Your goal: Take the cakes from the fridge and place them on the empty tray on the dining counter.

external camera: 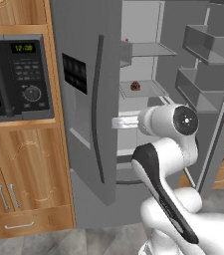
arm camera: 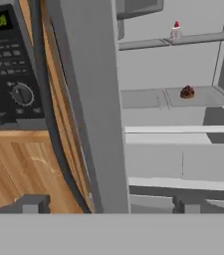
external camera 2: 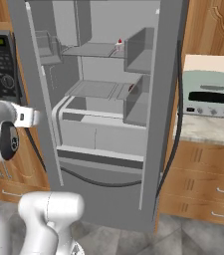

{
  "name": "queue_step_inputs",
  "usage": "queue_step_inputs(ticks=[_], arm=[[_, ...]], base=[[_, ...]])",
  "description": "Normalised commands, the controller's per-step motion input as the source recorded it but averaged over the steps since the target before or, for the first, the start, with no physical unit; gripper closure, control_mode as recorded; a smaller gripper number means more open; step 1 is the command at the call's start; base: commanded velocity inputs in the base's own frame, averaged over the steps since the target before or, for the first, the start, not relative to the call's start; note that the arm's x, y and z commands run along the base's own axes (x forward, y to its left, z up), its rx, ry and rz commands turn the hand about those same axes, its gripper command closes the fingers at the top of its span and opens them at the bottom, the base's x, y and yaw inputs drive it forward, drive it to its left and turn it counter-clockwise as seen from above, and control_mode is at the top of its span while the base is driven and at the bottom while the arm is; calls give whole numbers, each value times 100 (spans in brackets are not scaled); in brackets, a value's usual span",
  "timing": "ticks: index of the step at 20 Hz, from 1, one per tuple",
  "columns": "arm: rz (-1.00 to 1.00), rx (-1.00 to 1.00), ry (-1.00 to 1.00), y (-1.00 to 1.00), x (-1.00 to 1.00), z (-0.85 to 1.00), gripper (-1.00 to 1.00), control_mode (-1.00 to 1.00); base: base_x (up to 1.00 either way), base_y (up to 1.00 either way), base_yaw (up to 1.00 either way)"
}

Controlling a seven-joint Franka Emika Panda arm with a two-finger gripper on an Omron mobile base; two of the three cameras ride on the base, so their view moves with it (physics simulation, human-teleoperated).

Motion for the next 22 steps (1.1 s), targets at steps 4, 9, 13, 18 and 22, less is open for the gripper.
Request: queue_step_inputs(ticks=[4,9,13,18,22], arm=[[18,0,0,-71,0,2,-100,-100],[19,0,0,-57,2,0,-100,-100],[14,0,0,-16,31,3,-100,-100],[15,1,-4,0,42,0,-100,-100],[11,2,0,0,56,0,-100,-100]], base=[[0,0,0],[0,0,0],[0,0,0],[0,0,0],[0,0,0]])
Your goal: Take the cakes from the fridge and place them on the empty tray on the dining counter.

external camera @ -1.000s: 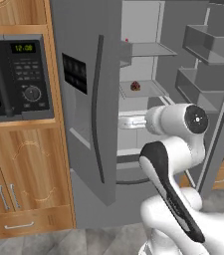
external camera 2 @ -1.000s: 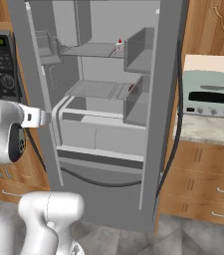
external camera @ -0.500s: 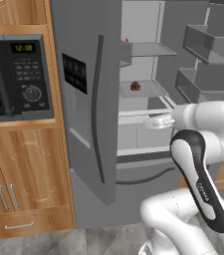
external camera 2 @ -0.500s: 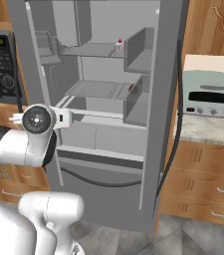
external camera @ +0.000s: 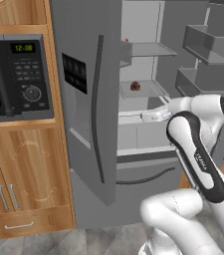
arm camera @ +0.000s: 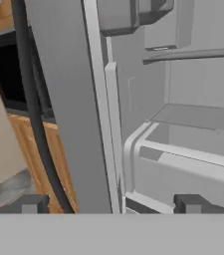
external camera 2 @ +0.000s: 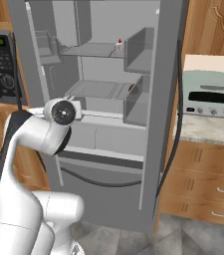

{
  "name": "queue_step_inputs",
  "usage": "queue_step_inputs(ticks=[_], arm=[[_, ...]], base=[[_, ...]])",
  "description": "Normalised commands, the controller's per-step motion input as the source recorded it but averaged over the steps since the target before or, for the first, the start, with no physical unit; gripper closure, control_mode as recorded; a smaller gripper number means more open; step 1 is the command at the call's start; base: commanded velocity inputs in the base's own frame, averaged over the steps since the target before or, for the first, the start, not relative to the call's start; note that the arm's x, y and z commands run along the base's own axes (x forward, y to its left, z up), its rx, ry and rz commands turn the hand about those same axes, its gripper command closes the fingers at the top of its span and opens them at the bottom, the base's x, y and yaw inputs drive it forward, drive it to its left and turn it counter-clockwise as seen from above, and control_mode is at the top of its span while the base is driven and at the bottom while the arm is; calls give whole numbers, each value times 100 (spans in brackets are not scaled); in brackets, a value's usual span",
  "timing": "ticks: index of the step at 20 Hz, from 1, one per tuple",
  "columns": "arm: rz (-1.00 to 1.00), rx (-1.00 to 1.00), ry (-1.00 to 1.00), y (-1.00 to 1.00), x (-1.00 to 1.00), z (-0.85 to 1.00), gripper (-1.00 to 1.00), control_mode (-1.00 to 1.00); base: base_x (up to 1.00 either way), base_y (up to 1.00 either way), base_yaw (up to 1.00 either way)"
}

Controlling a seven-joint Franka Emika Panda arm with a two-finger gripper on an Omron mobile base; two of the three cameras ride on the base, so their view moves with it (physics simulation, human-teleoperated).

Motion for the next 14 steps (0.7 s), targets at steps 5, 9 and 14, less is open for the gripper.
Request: queue_step_inputs(ticks=[5,9,14], arm=[[2,0,1,0,54,0,-100,-100],[1,1,9,0,66,0,-100,-100],[1,3,11,1,62,0,-100,-100]], base=[[0,0,0],[0,0,0],[0,0,0]])
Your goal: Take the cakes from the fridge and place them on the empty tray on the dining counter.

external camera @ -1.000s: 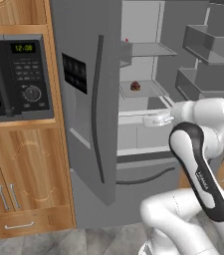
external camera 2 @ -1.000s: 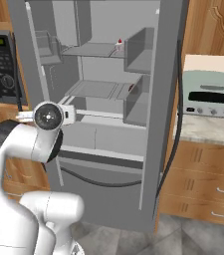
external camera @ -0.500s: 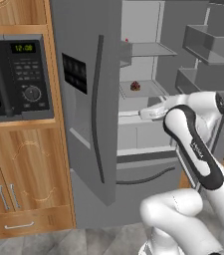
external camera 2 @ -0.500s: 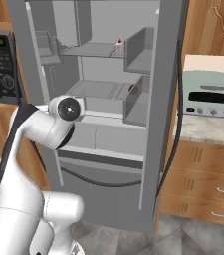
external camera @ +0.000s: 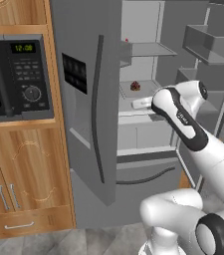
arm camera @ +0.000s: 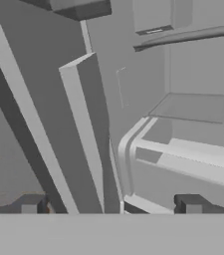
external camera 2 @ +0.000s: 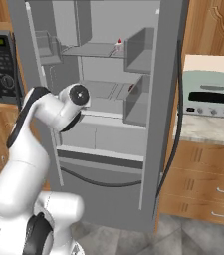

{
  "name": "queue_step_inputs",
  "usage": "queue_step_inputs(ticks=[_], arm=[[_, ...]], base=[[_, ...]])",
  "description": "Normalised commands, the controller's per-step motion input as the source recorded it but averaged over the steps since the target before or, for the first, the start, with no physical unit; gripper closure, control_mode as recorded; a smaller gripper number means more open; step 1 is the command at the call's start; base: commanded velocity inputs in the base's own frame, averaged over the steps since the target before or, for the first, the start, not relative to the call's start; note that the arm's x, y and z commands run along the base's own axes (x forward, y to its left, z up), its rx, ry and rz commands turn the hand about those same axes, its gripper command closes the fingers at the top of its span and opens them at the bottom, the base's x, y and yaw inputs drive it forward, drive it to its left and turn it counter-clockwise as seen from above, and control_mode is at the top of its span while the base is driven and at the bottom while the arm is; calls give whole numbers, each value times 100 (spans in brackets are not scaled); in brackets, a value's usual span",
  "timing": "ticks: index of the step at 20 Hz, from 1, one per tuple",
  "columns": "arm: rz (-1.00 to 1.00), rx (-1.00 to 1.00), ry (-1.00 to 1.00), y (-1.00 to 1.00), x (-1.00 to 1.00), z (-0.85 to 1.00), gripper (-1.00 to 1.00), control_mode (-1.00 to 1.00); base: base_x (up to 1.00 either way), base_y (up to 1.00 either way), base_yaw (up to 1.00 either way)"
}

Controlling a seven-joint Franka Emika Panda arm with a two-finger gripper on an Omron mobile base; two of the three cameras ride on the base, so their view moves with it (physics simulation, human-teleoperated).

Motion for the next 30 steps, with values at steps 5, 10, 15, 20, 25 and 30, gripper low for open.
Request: queue_step_inputs(ticks=[5,10,15,20,25,30], arm=[[0,10,9,20,64,0,-100,-100],[0,13,5,19,63,-13,-100,-100],[0,18,0,17,67,-38,-100,-100],[0,11,1,55,29,-29,-100,-100],[0,1,6,84,-20,-12,-100,-100],[3,0,4,99,-76,-21,-100,-100]], base=[[0,0,0],[0,0,0],[0,0,0],[0,0,0],[0,0,0],[0,0,0]])
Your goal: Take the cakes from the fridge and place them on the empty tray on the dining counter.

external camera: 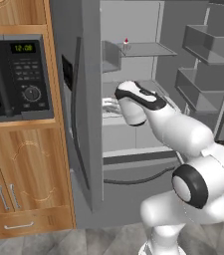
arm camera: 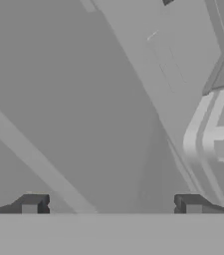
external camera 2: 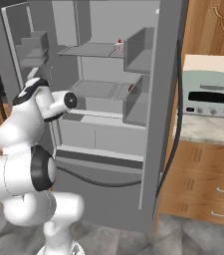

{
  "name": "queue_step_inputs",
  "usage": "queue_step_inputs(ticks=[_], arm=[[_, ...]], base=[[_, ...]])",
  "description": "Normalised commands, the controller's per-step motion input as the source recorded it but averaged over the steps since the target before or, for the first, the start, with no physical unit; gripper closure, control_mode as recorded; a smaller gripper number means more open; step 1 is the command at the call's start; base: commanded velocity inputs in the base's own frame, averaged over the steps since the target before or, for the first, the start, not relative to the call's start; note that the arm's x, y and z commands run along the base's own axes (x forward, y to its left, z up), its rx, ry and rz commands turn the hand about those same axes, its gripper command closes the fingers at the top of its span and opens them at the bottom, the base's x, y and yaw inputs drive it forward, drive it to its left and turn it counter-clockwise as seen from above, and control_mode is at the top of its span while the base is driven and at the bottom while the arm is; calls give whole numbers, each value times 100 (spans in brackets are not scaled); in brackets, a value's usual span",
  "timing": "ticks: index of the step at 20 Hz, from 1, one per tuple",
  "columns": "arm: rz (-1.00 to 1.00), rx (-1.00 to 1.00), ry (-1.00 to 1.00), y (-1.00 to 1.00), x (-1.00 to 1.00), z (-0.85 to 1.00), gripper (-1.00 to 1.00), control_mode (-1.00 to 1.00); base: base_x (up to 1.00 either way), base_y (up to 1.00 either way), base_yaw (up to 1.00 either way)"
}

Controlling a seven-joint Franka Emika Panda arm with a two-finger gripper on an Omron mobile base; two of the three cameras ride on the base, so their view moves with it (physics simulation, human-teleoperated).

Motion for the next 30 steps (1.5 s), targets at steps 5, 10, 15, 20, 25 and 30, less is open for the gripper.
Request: queue_step_inputs(ticks=[5,10,15,20,25,30], arm=[[2,0,-1,100,-66,-8,-100,-100],[-9,0,-10,16,-44,2,-100,-100],[-18,-4,8,-67,-6,32,-100,-100],[-11,-6,10,-72,0,66,-100,-100],[-10,-28,10,-58,-2,70,-100,-100],[-10,-56,12,-49,-15,47,-100,-100]], base=[[0,0,0],[0,0,0],[0,0,0],[0,0,0],[0,0,0],[0,0,0]])
